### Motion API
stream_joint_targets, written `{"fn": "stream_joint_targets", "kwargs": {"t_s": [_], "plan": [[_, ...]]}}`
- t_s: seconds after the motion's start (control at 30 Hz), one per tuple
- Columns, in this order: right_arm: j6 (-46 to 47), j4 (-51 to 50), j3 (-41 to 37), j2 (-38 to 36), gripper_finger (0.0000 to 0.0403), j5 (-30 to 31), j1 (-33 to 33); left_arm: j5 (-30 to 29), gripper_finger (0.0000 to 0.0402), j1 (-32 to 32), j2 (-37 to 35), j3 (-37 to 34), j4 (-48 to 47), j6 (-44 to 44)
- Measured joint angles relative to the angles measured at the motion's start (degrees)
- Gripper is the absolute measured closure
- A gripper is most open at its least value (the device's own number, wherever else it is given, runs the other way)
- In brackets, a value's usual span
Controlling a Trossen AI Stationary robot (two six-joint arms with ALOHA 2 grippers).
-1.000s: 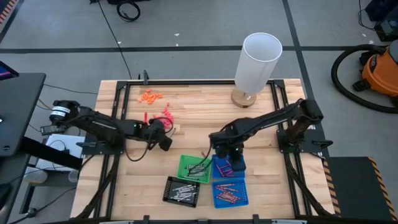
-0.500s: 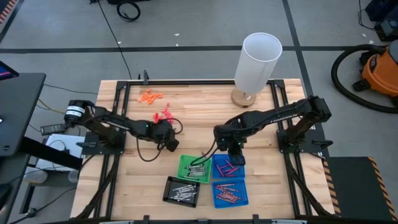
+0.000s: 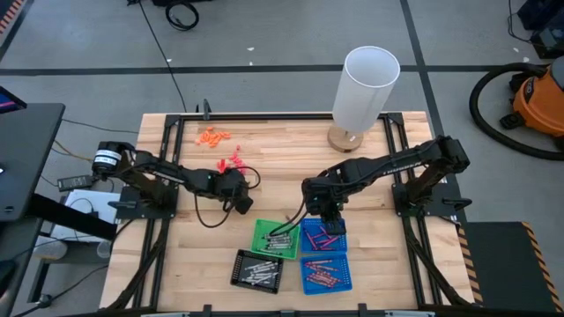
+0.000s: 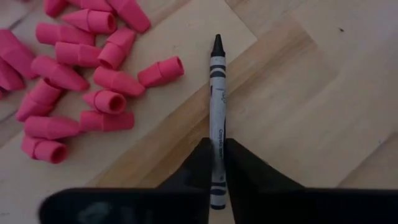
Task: Sort crayons
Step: Put the black crayon into the green bin
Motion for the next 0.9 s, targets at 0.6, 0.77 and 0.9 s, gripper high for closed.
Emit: {"fn": "stream_joint_targets", "kwargs": {"t_s": [0.6,0.77,0.9], "plan": [[-0.86,1.18,0.00,0.04,0.0280,3.96,-0.39,-0.91,0.0389,-2.56,-9.32,-0.43,1.29,9.40],[1.67,1.95,-0.02,0.07,0.0280,6.37,-0.47,-3.73,0.0389,-5.86,-12.24,-0.35,1.93,11.05],[1.70,2.51,-0.02,-0.18,0.0280,8.01,-0.54,-4.58,0.0389,-8.56,-14.77,-0.32,3.03,13.60]]}}
